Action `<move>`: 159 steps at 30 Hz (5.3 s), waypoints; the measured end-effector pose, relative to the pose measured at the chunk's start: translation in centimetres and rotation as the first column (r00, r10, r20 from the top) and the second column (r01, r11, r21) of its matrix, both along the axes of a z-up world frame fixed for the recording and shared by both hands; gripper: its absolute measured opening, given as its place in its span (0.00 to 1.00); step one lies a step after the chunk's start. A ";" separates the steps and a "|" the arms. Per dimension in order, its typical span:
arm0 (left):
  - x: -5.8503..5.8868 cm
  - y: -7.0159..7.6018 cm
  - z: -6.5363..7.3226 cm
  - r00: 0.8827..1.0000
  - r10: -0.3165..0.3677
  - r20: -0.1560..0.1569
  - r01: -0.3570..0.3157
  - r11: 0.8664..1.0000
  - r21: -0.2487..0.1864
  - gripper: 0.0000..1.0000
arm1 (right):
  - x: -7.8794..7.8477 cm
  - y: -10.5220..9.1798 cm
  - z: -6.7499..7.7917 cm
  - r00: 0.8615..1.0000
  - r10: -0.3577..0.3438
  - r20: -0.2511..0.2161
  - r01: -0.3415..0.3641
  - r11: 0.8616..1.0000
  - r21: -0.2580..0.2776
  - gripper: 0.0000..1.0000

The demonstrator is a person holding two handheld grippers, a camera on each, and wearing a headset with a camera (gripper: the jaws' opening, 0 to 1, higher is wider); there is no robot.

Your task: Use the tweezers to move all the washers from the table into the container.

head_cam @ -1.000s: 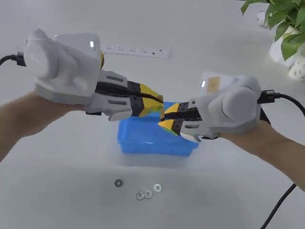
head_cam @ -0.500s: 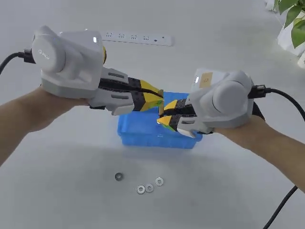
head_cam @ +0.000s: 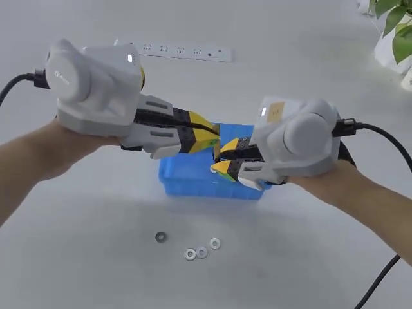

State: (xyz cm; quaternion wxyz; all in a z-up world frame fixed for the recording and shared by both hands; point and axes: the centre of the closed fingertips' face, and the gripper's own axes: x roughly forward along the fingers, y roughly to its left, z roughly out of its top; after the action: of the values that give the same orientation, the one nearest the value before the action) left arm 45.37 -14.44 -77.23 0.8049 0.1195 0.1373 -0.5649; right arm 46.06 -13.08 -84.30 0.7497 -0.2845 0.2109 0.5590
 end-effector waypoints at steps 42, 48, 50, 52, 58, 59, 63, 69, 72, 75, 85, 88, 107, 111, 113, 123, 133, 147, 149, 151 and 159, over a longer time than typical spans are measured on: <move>-12.3 -0.4 1.2 0.999 -0.030 0.011 0.030 1.000 0.002 0.06 | -11.9 -0.5 2.3 0.999 0.048 0.008 -0.049 0.995 0.085 0.11; -12.5 -0.9 -0.1 0.999 -0.039 -0.020 0.039 0.999 0.004 0.06 | -12.4 -0.7 1.0 0.999 0.044 -0.025 -0.042 0.997 0.072 0.11; -12.4 -0.9 -0.6 0.999 -0.033 -0.033 0.033 0.999 0.000 0.06 | -12.4 -0.9 0.6 0.999 0.036 -0.037 -0.034 0.997 0.067 0.11; -12.4 -0.9 -0.9 0.999 -0.030 -0.041 0.030 1.000 -0.005 0.06 | -12.4 -1.0 0.3 0.998 0.033 -0.046 -0.030 0.997 0.065 0.11; -12.1 -1.1 -1.6 0.998 -0.025 -0.064 0.025 1.000 -0.006 0.06 | -12.2 -1.5 -0.4 0.997 0.006 -0.079 0.000 0.998 0.067 0.11; -12.0 -1.2 -1.7 0.997 -0.025 -0.070 0.025 1.000 -0.007 0.06 | -12.2 -1.5 -0.5 0.997 0.006 -0.077 -0.001 0.998 0.067 0.11; -11.4 -1.3 -1.8 0.996 -0.017 -0.086 0.014 0.999 -0.029 0.06 | -12.0 -1.6 -0.9 0.996 0.002 -0.090 0.004 0.998 0.061 0.11; -11.3 -1.5 -1.7 0.996 -0.018 -0.093 0.015 0.999 -0.032 0.06 | -12.0 -1.6 -0.9 0.995 0.007 -0.099 -0.001 0.998 0.056 0.11; -11.5 -1.6 -1.7 0.994 -0.029 -0.105 0.025 0.999 -0.041 0.06 | -12.1 -1.7 -0.9 0.994 0.005 -0.109 0.001 0.998 0.057 0.11; -11.8 -1.7 -1.7 0.993 -0.040 -0.112 0.036 0.998 -0.044 0.06 | -12.2 -1.7 -1.0 0.994 0.005 -0.109 0.001 0.998 0.055 0.11; -11.9 -1.7 -1.7 0.987 -0.072 -0.145 0.063 0.996 -0.061 0.07 | -12.2 -1.8 -1.3 0.991 0.012 -0.131 -0.005 0.999 0.053 0.11; -11.7 -1.5 -1.7 0.988 -0.068 -0.142 0.061 0.997 -0.057 0.07 | -12.1 -1.7 -1.3 0.990 0.024 -0.137 -0.016 0.998 0.057 0.11; -11.2 -1.1 -2.0 0.987 -0.071 -0.143 0.067 0.997 -0.033 0.06 | -11.8 -1.4 -1.4 0.991 0.061 -0.118 -0.057 0.997 0.043 0.09; -11.4 -1.2 -2.0 0.987 -0.076 -0.141 0.074 0.997 -0.021 0.06 | -12.0 -1.5 -1.4 0.992 0.057 -0.114 -0.053 0.998 0.038 0.09; -11.4 -1.2 -2.0 0.987 -0.078 -0.138 0.077 0.997 -0.012 0.06 | -12.0 -1.5 -1.4 0.992 0.057 -0.112 -0.054 0.998 0.033 0.09; -11.4 -1.1 -0.6 0.989 -0.063 -0.130 0.058 0.997 -0.041 0.06 | -11.9 -1.7 0.1 0.995 0.037 -0.093 -0.032 0.998 0.057 0.09; -10.8 -0.3 3.2 0.997 -0.050 -0.050 0.047 0.997 -0.058 0.06 | -10.9 -1.1 3.9 0.999 0.037 -0.024 -0.034 0.994 0.103 0.09; -7.1 0.3 7.3 0.994 -0.062 0.091 0.064 0.998 -0.024 0.06 | -6.4 -0.3 8.1 0.993 0.012 0.115 -0.026 0.992 0.122 0.09; -6.3 0.3 7.1 0.994 -0.062 0.095 0.063 0.998 -0.014 0.06 | -5.6 -0.3 7.9 0.994 0.002 0.113 -0.016 0.992 0.124 0.09; -5.6 0.2 6.8 0.994 -0.064 0.091 0.065 0.998 -0.010 0.06 | -4.8 -0.4 7.7 0.994 -0.007 0.112 -0.007 0.993 0.119 0.09; -2.8 -0.3 5.7 0.995 -0.033 0.091 0.034 0.999 -0.016 0.06 | -2.1 -0.6 6.5 0.995 -0.055 0.083 0.043 0.990 0.133 0.09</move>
State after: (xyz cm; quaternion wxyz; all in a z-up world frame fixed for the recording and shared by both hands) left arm 42.58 -14.76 -71.56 0.8017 0.1404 0.0935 -0.5734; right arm 43.95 -13.71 -77.81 0.7886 -0.2533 0.1481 0.5403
